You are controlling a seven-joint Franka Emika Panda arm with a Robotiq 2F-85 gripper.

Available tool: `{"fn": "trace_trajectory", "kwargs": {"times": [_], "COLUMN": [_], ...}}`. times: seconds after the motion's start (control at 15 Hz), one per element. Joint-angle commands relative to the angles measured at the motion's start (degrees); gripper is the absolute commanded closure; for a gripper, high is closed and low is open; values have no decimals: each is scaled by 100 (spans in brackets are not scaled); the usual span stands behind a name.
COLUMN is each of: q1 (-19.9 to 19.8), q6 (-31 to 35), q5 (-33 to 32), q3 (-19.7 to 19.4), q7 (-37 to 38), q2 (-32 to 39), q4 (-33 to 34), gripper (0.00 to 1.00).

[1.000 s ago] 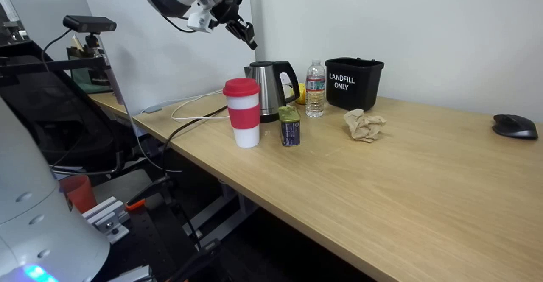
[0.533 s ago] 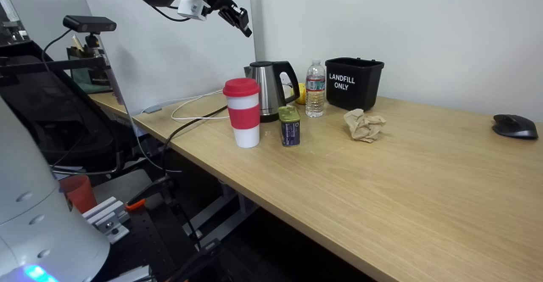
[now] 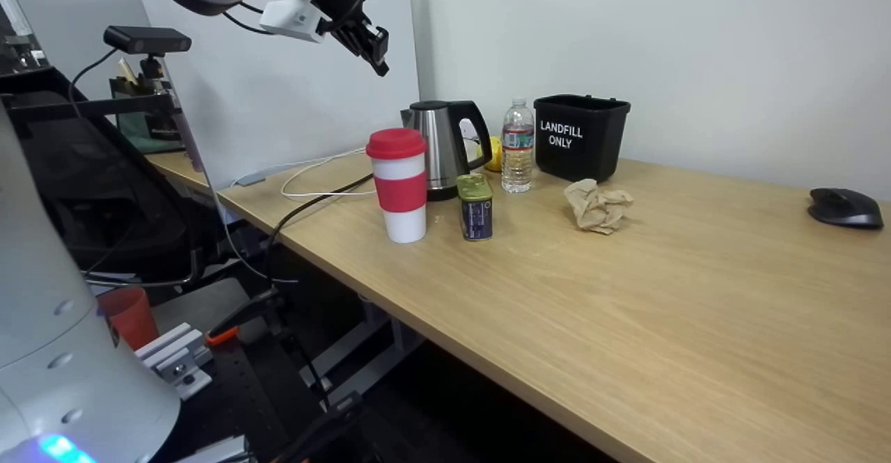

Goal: Close the kettle lid

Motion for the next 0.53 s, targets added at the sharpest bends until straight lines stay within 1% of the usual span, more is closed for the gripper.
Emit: {"fn": "trace_trajectory", "kwargs": {"times": [0.0, 0.13, 0.2, 0.27, 0.33, 0.47], "q1": [901, 996, 975, 405, 353, 52], "q6": [-565, -1055, -1329, -1477, -1684, -2018], "q5": [584, 524, 452, 1222, 1375, 1710], "q3": [-1029, -1406, -1542, -1015, -1071, -997], "q7": [-1213, -1713, -1922, -2650, -2907, -3427], "q2": [-969, -1487, -1716, -1862, -2034, -2306], "q4": [-385, -379, -350, -366, -371, -402], "gripper": [100, 100, 100, 100, 100, 100]}}
